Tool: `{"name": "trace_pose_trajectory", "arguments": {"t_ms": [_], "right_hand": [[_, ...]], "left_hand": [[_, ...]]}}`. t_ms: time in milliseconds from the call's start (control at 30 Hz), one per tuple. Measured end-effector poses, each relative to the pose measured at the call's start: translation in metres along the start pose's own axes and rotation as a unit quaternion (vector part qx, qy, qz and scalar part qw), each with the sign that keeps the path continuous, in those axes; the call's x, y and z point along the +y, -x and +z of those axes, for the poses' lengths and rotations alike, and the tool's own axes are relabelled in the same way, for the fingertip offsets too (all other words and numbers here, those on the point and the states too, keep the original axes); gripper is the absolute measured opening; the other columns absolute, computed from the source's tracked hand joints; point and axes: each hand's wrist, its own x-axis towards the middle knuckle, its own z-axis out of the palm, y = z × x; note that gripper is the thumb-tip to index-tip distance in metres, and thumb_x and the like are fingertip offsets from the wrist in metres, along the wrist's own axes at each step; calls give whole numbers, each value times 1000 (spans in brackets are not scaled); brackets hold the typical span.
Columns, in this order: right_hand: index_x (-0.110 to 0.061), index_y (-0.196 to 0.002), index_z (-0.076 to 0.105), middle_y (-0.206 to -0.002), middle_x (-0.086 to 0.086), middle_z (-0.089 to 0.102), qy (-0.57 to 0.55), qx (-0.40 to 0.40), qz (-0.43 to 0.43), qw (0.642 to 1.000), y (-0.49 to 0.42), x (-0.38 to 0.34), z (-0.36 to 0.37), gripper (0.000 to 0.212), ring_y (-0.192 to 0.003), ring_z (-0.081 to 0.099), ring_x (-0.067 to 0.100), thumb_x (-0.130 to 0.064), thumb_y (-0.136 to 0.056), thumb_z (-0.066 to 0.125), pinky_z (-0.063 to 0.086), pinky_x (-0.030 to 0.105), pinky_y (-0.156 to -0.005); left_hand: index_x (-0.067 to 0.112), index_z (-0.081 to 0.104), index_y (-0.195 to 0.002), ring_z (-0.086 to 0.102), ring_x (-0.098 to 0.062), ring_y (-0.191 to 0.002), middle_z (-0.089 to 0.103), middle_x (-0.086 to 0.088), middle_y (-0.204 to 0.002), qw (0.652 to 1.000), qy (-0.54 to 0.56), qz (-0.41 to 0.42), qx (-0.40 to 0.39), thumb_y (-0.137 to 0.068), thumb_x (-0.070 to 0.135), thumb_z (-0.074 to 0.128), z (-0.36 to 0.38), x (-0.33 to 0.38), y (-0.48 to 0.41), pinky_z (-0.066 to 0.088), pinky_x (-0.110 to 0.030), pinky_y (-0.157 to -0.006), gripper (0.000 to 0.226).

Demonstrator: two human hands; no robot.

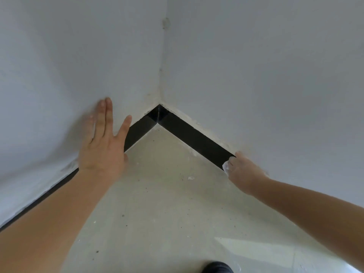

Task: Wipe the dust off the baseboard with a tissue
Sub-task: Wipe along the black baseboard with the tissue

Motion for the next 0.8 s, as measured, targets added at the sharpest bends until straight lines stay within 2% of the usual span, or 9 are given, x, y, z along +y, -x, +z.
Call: {"name": "trace_pose_trajectory", "arguments": {"t_ms": [67,133,200,267,400,533,633,700,800], "right_hand": [[-25,-99,63,-77,-11,48,-12,-110,78,991,-9,-23,7,16,-70,44,7,-24,-84,58,19,30,-82],[-39,-75,64,-55,-17,34,-142,-84,245,955,-5,-26,3,26,-43,16,-4,-60,-61,59,15,19,-82],[-34,-90,67,-70,-19,48,-123,-49,127,983,-19,-32,-8,22,-56,36,-4,-46,-72,62,18,19,-94],[-16,-115,61,-99,-1,56,-54,42,31,997,-30,-23,-26,30,-86,51,19,-20,-86,53,30,38,-92],[-9,-112,61,-87,0,59,2,197,148,969,-32,14,-20,36,-84,57,22,-15,-77,59,30,40,-89],[-15,-107,60,-91,1,56,-10,22,47,999,-19,-7,-1,21,-80,49,22,-13,-90,47,32,36,-83],[-22,-87,51,-67,-2,42,-110,-83,85,987,-18,-26,-23,9,-62,38,18,-13,-89,49,29,32,-69],[-21,-78,51,-67,-4,44,-319,-30,110,941,-23,-22,-49,11,-66,45,20,-18,-88,47,33,30,-67],[-21,-69,48,-71,-3,47,-608,100,118,779,-48,-4,-96,23,-69,48,19,-18,-91,40,39,28,-64]], "left_hand": [[22,-17,-147,-40,-36,-134,-42,-27,-143,999,-25,12,-17,-87,46,54,6,-11,5,-26,-45,-108,96],[22,-11,-152,-34,-37,-138,-42,-28,-144,998,-49,24,-24,-86,49,52,10,-16,10,-19,-46,-112,95],[22,-9,-153,-32,-36,-139,-42,-27,-144,998,-57,30,-25,-87,47,52,10,-18,11,-16,-46,-114,94],[22,-10,-152,-33,-35,-139,-43,-26,-144,997,-59,31,-25,-88,45,51,9,-18,11,-16,-46,-114,92],[21,-19,-146,-35,-34,-139,-45,-25,-143,998,-54,32,-31,-90,43,48,7,-19,11,-17,-45,-114,91],[20,-21,-144,-39,-32,-135,-45,-24,-143,998,-48,45,-19,-88,44,50,8,-22,12,-20,-44,-113,93],[22,-19,-145,-38,-31,-136,-41,-23,-146,998,-48,52,4,-85,42,54,7,-26,10,-25,-45,-110,97],[22,-14,-147,-34,-33,-138,-34,-25,-149,995,-56,79,21,-83,38,57,2,-30,4,-25,-45,-110,97],[17,22,-150,-4,-33,-147,-1,-27,-157,987,-41,126,90,-68,21,72,-1,-39,-12,-9,-44,-117,96]]}}
